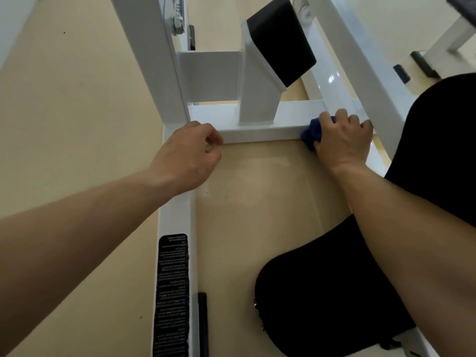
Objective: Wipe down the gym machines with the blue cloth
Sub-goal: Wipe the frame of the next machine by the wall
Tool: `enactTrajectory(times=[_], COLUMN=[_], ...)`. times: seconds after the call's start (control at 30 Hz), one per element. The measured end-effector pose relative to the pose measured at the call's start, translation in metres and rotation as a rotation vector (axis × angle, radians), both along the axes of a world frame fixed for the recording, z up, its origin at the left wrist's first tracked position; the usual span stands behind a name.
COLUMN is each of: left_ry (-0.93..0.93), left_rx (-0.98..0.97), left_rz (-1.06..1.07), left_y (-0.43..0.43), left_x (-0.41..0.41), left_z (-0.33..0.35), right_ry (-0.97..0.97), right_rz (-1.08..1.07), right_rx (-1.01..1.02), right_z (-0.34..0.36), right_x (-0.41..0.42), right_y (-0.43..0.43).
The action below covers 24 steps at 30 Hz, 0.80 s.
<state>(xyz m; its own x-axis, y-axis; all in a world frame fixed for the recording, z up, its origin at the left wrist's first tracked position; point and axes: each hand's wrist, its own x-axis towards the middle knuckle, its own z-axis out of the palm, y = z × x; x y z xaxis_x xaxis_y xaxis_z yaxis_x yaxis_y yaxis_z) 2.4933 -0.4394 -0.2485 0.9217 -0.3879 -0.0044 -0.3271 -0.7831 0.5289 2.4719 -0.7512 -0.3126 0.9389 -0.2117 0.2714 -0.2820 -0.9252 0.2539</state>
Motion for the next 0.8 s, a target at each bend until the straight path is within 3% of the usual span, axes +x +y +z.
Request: enactTrajectory(times=[0.2,0.33,0.5,0.6,0.8], left_ry=[0.010,-0.003,-0.028,-0.035,-0.050], left_rx=[-0.002,0.010,0.004,0.011,0.062], left_rz=[0.033,0.023,0.018,0.011,-0.024], left_y=[0.002,0.001,0.000,0.002,0.012], left_x=[0.000,-0.002,-0.002,-0.005,-0.009], left_z=[-0.001,0.001,0.003,0.002,0.005], right_ry=[-0.065,-0.146,0.023,0.111,0.038], right_rz=[-0.040,-0.114,0.103,0.219,-0.137], right_rx=[0.089,0.288,0.525,0.474,0.529], right_z=[-0.005,-0.002,0.011,0.013,0.008], right_x=[-0.006,-0.005,0.020,0.022,0.011], right_y=[-0.007,-0.004,0.036,0.043,0.000])
